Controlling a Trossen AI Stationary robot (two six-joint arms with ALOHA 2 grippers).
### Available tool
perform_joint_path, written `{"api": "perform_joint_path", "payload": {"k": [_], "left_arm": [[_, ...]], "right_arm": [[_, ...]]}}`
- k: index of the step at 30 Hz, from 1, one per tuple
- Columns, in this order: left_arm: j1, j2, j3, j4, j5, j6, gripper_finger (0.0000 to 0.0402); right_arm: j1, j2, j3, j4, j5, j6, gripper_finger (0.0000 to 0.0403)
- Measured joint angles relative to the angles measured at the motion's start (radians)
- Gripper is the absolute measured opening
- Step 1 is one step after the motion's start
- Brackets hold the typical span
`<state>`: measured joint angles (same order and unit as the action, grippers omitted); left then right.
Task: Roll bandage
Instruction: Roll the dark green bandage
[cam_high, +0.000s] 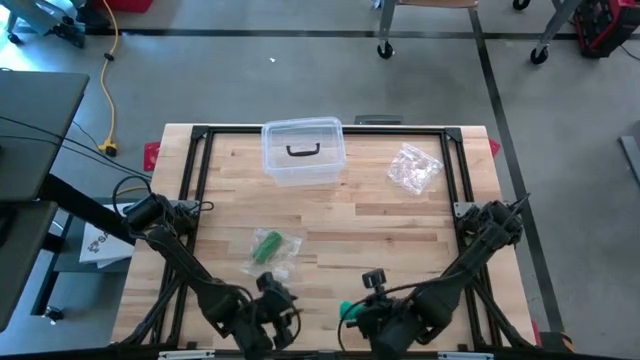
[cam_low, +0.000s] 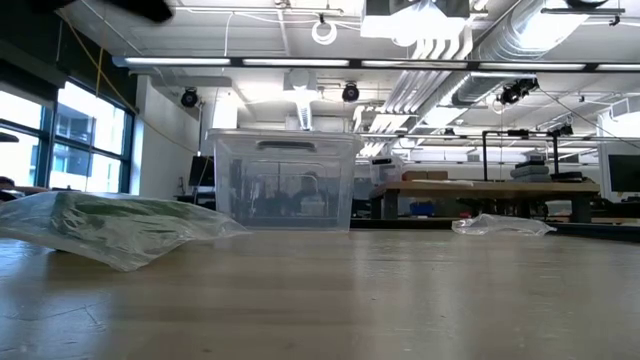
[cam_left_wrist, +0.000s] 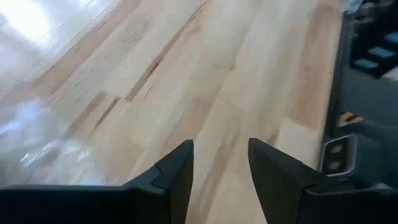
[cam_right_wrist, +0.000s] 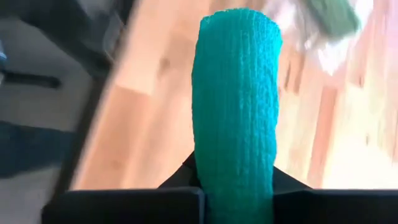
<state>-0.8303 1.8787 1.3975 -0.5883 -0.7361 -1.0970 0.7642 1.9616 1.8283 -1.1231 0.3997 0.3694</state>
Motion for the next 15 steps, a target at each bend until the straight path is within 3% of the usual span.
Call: {"api": "perform_joint_path", "payload": {"k": [3, 7, 11, 15], "left_arm": [[-0.005, 0.001, -0.001, -0.042, -0.005, -0.04, 0.0148], [-0.004, 0.001, -0.001, -0.038, -0.013, -0.024, 0.0147], [-0.003, 0.001, 0.0, -0.033, -0.024, -0.02, 0.0147], [-0.004, 0.001, 0.0, -0.004, -0.016, -0.024, 0.0146]], "right_arm": [[-0.029, -0.025, -0.168, 0.095, 0.009, 0.032, 0.0034], [-0.13, -0.039, -0.397, 0.377, -0.008, -0.006, 0.0038], [-0.258, -0.045, -0.541, 0.631, -0.114, -0.066, 0.0044], [-0.373, -0.045, -0.607, 0.71, -0.247, -0.088, 0.0088]]}}
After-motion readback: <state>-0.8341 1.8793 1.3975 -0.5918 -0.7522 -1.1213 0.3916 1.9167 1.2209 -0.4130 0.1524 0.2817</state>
